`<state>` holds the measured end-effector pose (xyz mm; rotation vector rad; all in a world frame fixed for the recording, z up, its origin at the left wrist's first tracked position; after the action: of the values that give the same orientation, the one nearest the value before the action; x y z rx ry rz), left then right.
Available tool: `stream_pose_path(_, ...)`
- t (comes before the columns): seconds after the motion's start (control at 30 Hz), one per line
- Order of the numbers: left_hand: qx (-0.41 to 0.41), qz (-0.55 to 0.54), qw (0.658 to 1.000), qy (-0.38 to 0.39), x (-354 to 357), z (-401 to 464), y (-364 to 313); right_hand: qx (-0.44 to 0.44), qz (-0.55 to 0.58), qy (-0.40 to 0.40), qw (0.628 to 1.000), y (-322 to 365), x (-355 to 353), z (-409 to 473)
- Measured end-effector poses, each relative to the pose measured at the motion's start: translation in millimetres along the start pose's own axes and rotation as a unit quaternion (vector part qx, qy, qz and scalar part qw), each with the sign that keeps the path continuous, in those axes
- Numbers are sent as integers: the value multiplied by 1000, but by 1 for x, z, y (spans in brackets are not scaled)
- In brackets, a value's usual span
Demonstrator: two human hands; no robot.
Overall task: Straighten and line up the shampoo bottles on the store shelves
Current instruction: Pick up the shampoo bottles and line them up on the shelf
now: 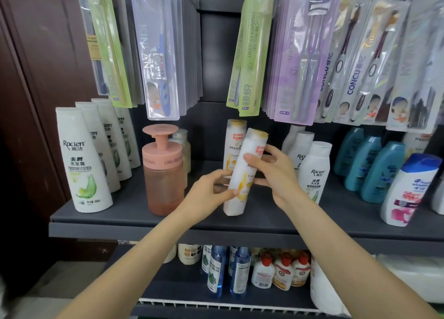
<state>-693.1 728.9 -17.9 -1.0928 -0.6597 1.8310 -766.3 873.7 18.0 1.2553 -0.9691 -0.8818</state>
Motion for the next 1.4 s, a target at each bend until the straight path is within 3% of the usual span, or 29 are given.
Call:
stream_pose_path(0.2,47,49,996,-59,-1,28,-18,-13,-81,-42,996,-2,7,10)
stream_pose_path(0.33,46,63,992,-95,-1,33,-15,-1,-114,-25,993,3,8,14)
stream_pose_path(0.63,14,-36,989,-145,-6,37,-13,2,-137,-10,990,4,11,13)
stream_pose_path(0.93,11,-26,990,-138,-10,43,-10,8,-149,-34,988,5,15,20)
stream_pose_path(1.23,14,-7,991,-130,-15,46,-13,-8,-131,-5,991,4,0,29)
stream_pose_path(1.4,83,49,986,-139,-26,54,-30,-13,-120,-47,992,11,-11,59)
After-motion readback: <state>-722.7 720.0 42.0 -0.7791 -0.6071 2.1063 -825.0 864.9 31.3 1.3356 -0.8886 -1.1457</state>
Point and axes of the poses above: each hand's wrist, its own z-axis towards the middle knuckle, its own x-axis out of the palm, y = z × x, the point moved 2 cm from there along z, towards the middle knuckle, and after that the axes turned 12 degrees about x, right-handed, at the moved point
